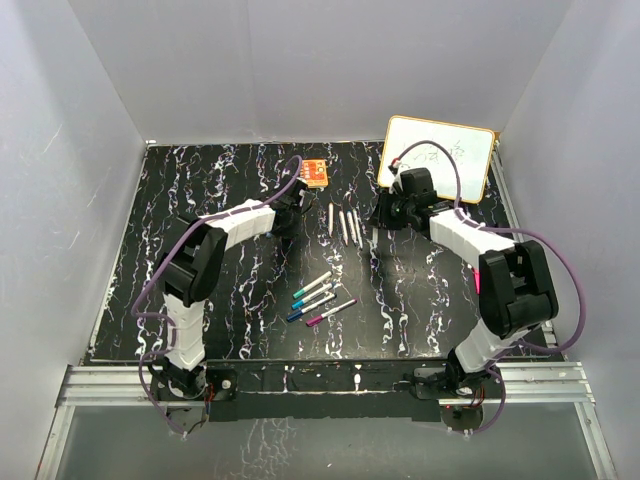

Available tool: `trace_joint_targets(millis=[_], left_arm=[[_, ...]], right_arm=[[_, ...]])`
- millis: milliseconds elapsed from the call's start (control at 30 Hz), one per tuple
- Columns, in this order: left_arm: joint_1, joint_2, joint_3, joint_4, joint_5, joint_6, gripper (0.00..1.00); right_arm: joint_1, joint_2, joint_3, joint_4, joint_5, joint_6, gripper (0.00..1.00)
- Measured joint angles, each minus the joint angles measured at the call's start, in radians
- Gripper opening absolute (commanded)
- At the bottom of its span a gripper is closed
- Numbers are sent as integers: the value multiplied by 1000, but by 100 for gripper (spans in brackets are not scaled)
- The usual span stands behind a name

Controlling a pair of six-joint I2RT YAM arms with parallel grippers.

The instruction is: Open the pen caps

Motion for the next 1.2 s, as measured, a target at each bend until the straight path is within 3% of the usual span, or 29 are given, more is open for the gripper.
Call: trace_joint_targets(millis=[300, 533, 700, 1033, 1200], left_arm=[[5, 18, 14, 8, -34, 1, 1], [6, 18, 14, 8, -46, 0, 19], [6, 18, 14, 12, -45, -1, 25], [6, 13, 14, 9, -42, -9, 29], [6, -35, 14, -3, -34, -11, 30]], right_arm=[[0, 71, 16, -55, 12, -21, 0], [0, 129, 52, -77, 25, -32, 0], [0, 187, 71, -80, 31, -37, 0], [0, 249, 108, -77, 38, -36, 0], [0, 269, 125, -60, 42, -35, 5]])
